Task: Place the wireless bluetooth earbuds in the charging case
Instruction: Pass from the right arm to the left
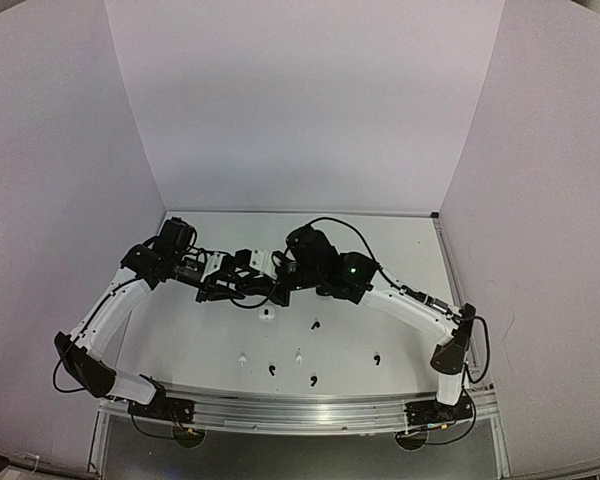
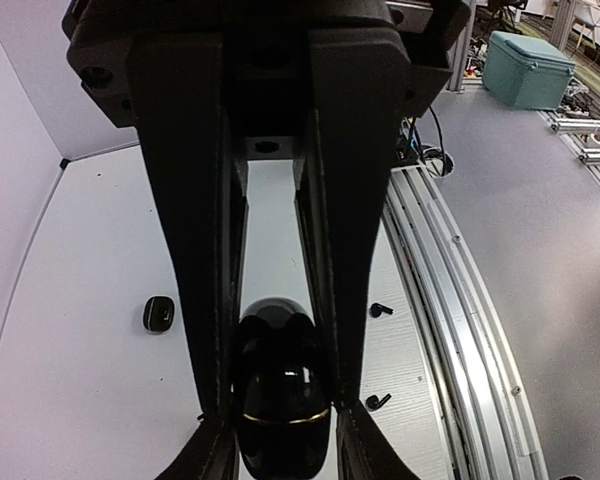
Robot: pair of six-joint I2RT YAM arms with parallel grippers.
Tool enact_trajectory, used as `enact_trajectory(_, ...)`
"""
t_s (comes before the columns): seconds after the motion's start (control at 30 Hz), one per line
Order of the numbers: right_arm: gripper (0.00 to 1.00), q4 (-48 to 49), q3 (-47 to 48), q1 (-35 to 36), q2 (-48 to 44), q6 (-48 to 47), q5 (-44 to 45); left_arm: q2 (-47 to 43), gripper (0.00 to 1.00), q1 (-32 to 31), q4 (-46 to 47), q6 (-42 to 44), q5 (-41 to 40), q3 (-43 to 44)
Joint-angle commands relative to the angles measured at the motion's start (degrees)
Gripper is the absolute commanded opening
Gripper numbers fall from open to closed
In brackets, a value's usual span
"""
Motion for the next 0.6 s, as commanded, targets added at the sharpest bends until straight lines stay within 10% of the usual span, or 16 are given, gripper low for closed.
enact_trajectory(0.0, 0.0, 0.4, 2.7, 0.3, 0.5, 0.9, 0.2, -1.5, 0.3, -0.3, 1.1, -0.3, 1.6, 0.2)
enact_trajectory(0.57, 0.0, 0.4, 1.9, 0.3, -1.3, 0.9, 1.5, -1.6, 0.3, -0.2, -1.1, 1.2, -1.0, -0.7)
